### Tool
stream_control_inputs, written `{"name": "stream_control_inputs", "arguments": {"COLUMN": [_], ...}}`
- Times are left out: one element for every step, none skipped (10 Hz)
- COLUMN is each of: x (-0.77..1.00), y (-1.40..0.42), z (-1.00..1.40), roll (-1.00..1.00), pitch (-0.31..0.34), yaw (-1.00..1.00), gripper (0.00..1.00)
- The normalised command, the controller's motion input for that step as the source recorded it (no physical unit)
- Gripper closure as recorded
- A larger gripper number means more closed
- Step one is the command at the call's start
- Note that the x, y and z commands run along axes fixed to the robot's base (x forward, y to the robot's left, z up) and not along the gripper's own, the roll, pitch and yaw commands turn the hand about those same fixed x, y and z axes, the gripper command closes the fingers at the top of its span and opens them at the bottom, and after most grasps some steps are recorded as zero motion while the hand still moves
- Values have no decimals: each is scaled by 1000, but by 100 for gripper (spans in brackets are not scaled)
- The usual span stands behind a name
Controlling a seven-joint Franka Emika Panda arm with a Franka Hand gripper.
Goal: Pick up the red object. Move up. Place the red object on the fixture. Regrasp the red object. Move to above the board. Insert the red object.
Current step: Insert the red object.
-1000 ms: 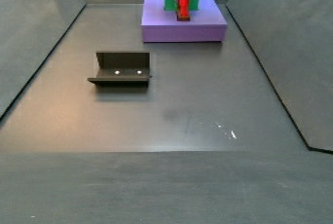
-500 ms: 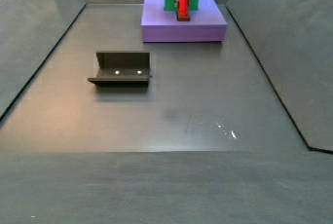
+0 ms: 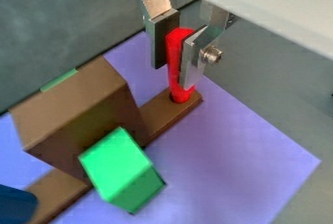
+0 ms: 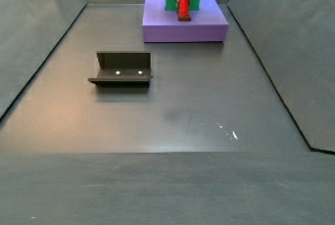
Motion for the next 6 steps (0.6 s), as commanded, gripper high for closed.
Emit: {"name": "stream_control_inputs", "arguments": {"x": [114,11,-203,-351,-340,0], "y": [0,0,-54,-54,-49,0], "z": [-94,-163,-429,-557,-529,-51], "roll": [90,114,64,69,86,0], "pitch": [-11,-34,-123,-167,-184,0], "yaw": [331,354,320,274,206,0], "gripper": [100,100,100,100,100,100]}}
